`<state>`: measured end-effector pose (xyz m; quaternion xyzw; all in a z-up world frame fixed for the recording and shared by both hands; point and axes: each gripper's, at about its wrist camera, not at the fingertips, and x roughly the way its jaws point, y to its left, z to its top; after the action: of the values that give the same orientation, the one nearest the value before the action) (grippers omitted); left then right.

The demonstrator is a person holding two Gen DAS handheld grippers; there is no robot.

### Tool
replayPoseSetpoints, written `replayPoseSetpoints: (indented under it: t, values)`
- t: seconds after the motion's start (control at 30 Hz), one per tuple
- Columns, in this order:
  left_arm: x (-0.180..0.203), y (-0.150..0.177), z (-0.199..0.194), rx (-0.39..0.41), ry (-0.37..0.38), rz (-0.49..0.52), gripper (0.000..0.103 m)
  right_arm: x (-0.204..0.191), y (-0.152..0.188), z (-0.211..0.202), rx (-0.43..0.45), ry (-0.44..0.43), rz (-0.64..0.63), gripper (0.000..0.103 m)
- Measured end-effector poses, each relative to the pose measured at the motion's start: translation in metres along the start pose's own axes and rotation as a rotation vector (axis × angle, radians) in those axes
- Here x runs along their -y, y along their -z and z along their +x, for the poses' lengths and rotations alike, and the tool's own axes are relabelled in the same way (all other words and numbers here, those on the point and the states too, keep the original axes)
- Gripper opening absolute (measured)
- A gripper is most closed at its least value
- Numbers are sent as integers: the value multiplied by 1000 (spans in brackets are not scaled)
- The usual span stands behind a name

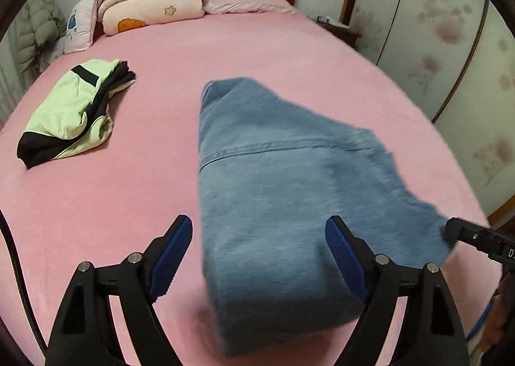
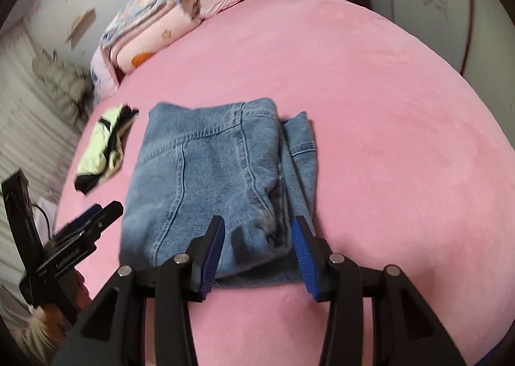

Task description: Fold large clothes

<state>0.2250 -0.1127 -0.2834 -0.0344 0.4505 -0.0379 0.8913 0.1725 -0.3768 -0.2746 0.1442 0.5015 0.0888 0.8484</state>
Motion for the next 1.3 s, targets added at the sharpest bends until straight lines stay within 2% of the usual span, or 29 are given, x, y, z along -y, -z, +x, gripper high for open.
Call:
replayPoseSetpoints:
  t: [0.07, 0.1, 0.13, 0.27, 0.37, 0.47, 0.5, 0.6, 0.7, 0.73, 0.83, 1.0, 1.2, 1.3]
  values:
    - [-3, 4, 8, -7, -13, 4, 84, -5, 0, 13, -30, 22, -39, 42]
    - [-4, 7, 11, -17, -15, 6, 84, -7, 1, 19, -43, 35, -61, 26]
    - [-3, 9, 15, -31, -10, 6, 84, -10, 3, 25, -53, 54, -92, 19]
    - [0, 15, 21, -34, 20, 11, 84, -9, 7, 5, 0, 45, -111, 16]
    - [1, 25, 30, -57, 65, 13, 84, -8, 16, -10, 44, 92, -112, 15]
    - [3, 36, 45, -90, 56, 20, 88, 13, 34, 16, -39, 135, -54, 15]
    - [3, 38, 49, -92, 50, 25, 90, 21, 41, 31, -65, 143, -34, 16]
    - [-6, 40, 57, -106, 75, -29, 94, 19, 44, 39, -49, 180, -54, 20]
    - [-19, 37, 60, -142, 130, -88, 94, 27, 39, 28, -53, 181, -1, 45]
    - [-21, 36, 58, -146, 138, -92, 94, 31, 37, 22, -51, 168, 25, 49]
    - [-22, 31, 48, -162, 135, -53, 94, 43, 31, 10, -63, 120, 79, 51]
    - [-25, 18, 23, -156, 120, -10, 94, 32, 15, -1, -78, 125, 49, 51]
    - [-38, -8, -3, -164, 68, -70, 94, 1, -5, -21, -10, 115, -3, 52]
    - [-41, -27, -15, -142, 44, -83, 95, -12, -17, -32, 18, 110, -26, 52]
